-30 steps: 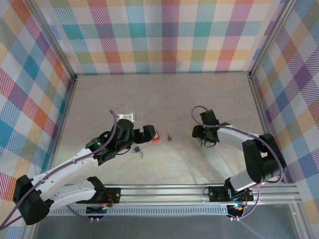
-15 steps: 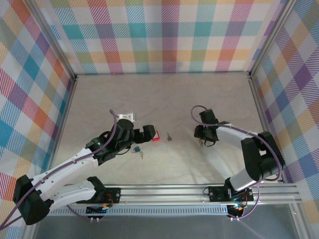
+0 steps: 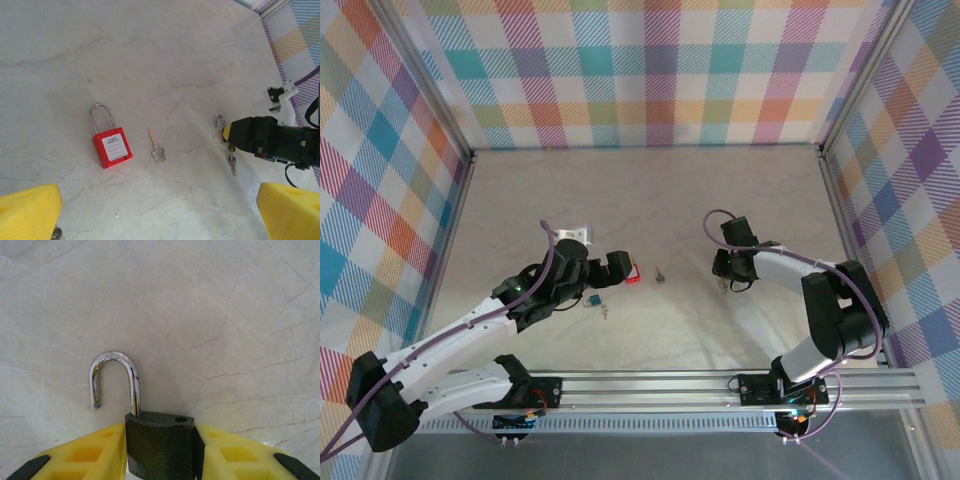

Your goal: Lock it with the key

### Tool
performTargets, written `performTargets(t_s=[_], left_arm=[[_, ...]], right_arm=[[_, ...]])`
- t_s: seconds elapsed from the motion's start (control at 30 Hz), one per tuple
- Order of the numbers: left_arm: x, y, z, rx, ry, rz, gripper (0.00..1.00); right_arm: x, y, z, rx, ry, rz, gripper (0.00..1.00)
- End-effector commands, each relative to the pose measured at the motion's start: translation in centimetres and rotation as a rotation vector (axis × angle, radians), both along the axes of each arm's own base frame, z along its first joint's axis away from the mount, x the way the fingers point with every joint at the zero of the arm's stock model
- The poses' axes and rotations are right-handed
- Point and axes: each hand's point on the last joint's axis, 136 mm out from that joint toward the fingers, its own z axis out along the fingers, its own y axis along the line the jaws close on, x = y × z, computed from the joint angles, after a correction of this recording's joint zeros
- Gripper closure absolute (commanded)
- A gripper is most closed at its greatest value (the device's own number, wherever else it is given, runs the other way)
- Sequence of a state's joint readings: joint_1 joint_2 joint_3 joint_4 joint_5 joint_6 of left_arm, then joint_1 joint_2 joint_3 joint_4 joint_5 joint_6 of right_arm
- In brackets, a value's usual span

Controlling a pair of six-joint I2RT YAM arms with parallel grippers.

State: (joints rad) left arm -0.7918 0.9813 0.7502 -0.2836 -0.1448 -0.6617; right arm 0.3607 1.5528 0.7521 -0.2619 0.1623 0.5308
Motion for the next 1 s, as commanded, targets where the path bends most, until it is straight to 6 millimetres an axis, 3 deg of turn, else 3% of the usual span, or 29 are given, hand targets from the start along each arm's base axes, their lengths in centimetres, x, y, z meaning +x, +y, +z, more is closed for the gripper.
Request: performTargets(t_s=[0.0,0.47,0.83,0.97], left_arm=[[0.0,-0.1,0.4,-0.002,-0.027,-0.003,0.0],[-0.2,-0.2,-0.4,-0.005,-0.009,-0.003,0.0],[-0.3,-0.4,-1.5,-0.019,0.012,-0.003,0.0],[0.0,-1.6,-2.4,-0.044,0.043,-0.021,0.0]], right_arm=[[-0.5,0.7,-0.8,0.038,0.035,0.012,0.62],[0.0,1.5,0.7,0.101,-0.048,0.028,0.75],[0.4,3.1,1.2,0.177,-0.066,0.067,0.73],[0.5,3.3,1.4,0.195,-0.08,0.071,0.71]])
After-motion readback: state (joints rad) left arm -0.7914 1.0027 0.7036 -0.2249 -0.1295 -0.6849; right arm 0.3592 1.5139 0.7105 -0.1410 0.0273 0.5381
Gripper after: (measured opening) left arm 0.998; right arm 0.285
